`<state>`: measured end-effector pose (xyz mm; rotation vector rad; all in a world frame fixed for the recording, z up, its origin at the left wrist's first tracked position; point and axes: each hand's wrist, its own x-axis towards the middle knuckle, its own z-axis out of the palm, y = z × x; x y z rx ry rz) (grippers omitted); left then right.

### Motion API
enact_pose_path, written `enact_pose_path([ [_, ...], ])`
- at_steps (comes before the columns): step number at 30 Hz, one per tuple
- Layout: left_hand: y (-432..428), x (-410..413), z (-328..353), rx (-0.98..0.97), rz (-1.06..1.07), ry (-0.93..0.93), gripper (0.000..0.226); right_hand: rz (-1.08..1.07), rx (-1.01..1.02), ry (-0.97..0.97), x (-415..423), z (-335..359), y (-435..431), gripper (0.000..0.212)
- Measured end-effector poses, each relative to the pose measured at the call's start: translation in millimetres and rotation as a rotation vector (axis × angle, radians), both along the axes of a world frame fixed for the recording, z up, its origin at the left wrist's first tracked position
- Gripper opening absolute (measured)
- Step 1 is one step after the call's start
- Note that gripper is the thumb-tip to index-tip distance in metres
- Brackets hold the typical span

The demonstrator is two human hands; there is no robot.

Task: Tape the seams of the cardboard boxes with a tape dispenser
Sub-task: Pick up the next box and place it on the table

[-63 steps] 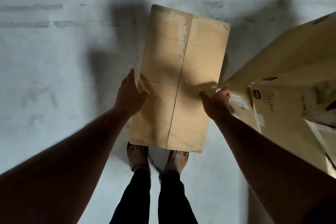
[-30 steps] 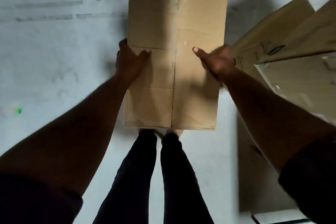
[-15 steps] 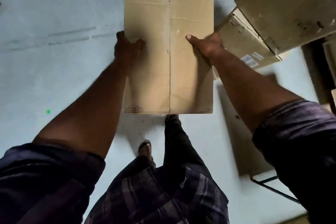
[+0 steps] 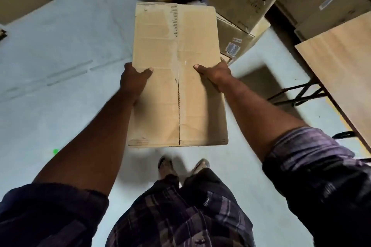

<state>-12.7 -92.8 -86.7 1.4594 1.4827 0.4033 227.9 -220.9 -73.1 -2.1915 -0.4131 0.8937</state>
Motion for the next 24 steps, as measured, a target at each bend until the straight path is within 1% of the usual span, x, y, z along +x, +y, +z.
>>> enact_pose_path([
  [2, -18, 2, 8, 0.001, -0.042, 0.001, 0.085, -0.028, -0.031, -0.009, 0, 6, -30, 0.080],
  [3, -26, 4, 9, -0.001, -0.053, 0.000, 0.087, -0.039, -0.043, -0.009, 0, 8, -42, 0.083],
  [5, -49, 9, 13, 0.000, -0.080, -0.001, 0.080, -0.084, -0.062, -0.005, 1, 11, -73, 0.093],
  [7, -75, 15, 17, 0.009, -0.104, 0.011, 0.074, -0.112, -0.064, 0.017, 0, 17, -106, 0.096],
  [8, -88, 18, 21, 0.019, -0.114, 0.017, 0.073, -0.127, -0.053, 0.042, 0, 19, -121, 0.097],
  [10, -116, 25, 25, 0.024, -0.139, 0.037, 0.074, -0.161, -0.013, 0.062, 0, 24, -159, 0.106],
  [11, -134, 28, 30, 0.024, -0.161, 0.041, 0.074, -0.179, -0.004, 0.063, -1, 28, -181, 0.106],
  [13, -161, 33, 34, 0.020, -0.190, 0.034, 0.079, -0.204, -0.005, 0.064, -1, 36, -217, 0.092],
  [15, -195, 38, 41, 0.023, -0.232, 0.028, 0.076, -0.244, -0.010, 0.065, -1, 45, -260, 0.081],
  [17, -227, 44, 46, 0.031, -0.277, 0.021, 0.074, -0.284, 0.005, 0.048, -2, 53, -302, 0.083],
  [19, -258, 51, 53, 0.023, -0.310, 0.011, 0.079, -0.321, 0.010, 0.037, -4, 62, -339, 0.087],
  [22, -302, 61, 58, 0.023, -0.353, -0.032, 0.092, -0.372, 0.018, 0.041, -6, 75, -394, 0.082],
  [24, -328, 70, 66, 0.025, -0.390, -0.057, 0.089, -0.421, 0.041, 0.014, -4, 84, -426, 0.078],
])
